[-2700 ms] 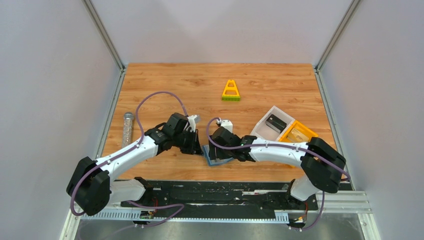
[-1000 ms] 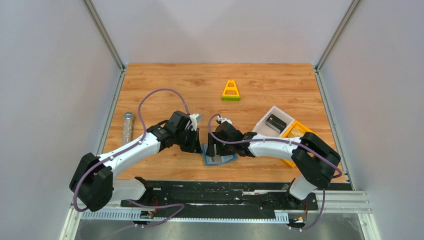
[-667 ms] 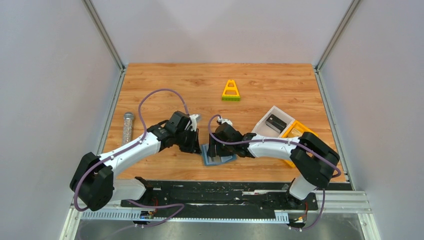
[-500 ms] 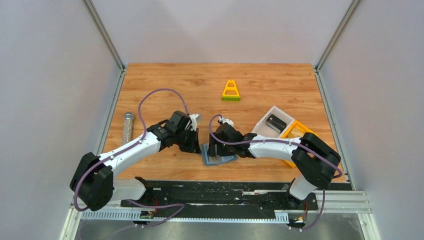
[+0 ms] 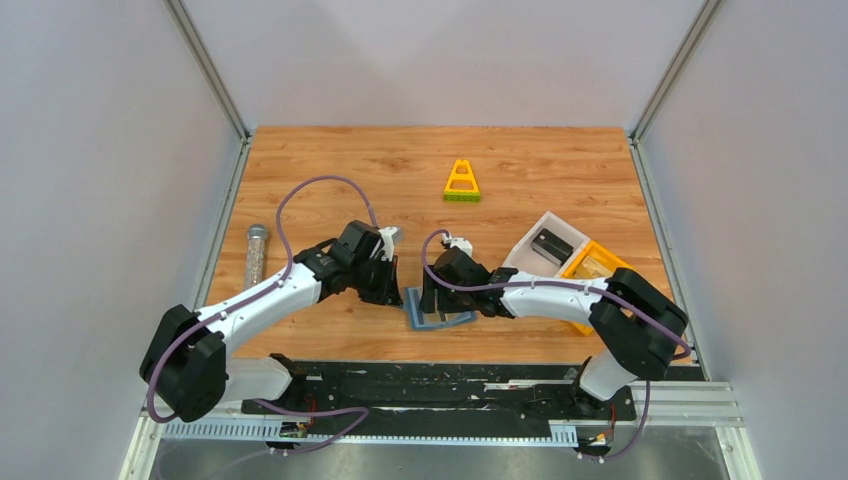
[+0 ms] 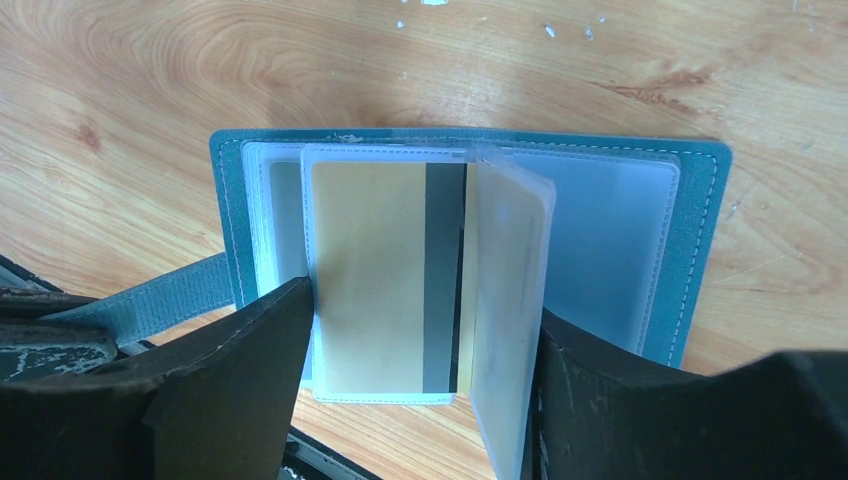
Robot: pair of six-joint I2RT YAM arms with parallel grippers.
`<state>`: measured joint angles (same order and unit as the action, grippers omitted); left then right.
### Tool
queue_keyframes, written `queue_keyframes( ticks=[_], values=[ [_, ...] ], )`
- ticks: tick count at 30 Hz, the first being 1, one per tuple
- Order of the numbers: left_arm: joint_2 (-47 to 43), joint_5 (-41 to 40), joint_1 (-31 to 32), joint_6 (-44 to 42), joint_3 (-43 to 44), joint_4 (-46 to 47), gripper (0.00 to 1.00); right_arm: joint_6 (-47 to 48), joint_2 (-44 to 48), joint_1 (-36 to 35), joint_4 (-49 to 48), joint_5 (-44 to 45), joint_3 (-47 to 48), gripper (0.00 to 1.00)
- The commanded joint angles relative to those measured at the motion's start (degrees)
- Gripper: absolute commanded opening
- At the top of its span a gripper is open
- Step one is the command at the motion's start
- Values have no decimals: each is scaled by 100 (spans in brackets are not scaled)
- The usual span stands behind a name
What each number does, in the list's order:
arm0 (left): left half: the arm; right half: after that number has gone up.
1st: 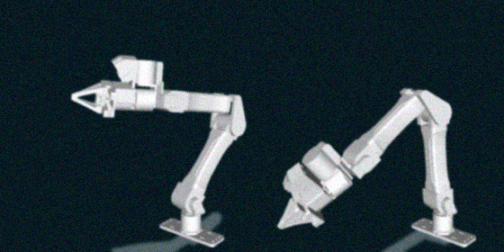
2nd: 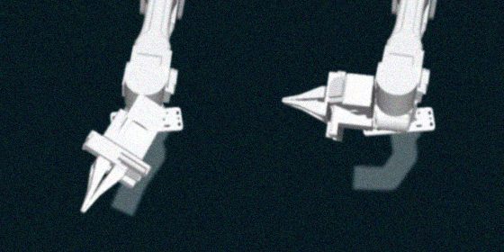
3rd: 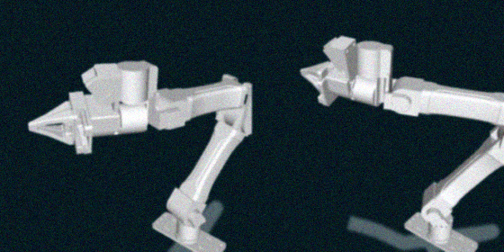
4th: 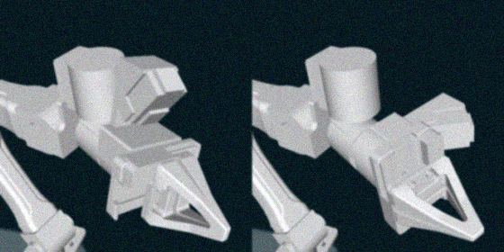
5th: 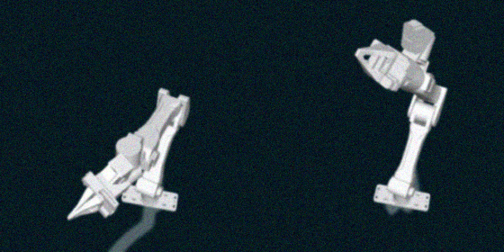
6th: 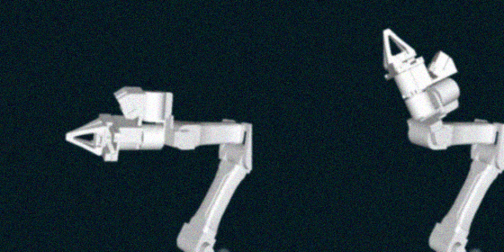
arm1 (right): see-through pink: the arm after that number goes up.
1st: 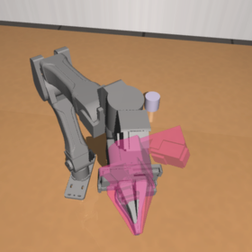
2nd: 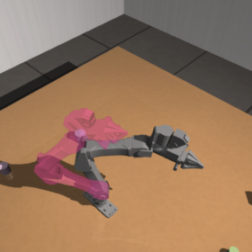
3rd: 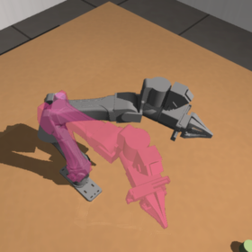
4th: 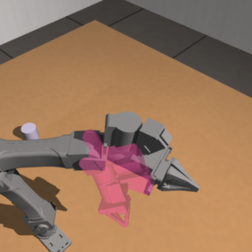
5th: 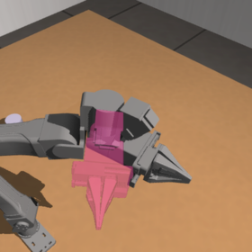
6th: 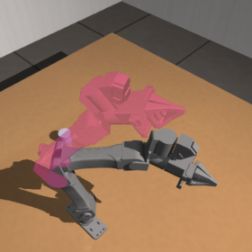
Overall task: Take the credit cards out of the card holder
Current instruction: Remove the credit card from the card holder.
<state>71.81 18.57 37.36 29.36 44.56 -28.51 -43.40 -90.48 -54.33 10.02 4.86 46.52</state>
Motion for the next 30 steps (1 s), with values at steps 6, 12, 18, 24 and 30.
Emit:
queue_keyframes(
  ticks=[6,12,18,24,30],
  values=[
    [297,-654,-17,46,312,-160,15,60,228,10,294,231,-20,71],
    [395,-897,-27,326,372,-241,33,68,209,2,338,204,12,74],
    [247,-1138,-25,573,614,-418,39,93,285,-17,402,225,70,75],
    [169,-537,-27,737,648,191,40,103,258,-54,448,217,117,76],
    [655,286,-27,865,602,1083,37,114,241,-70,469,201,173,76]
  ],
)
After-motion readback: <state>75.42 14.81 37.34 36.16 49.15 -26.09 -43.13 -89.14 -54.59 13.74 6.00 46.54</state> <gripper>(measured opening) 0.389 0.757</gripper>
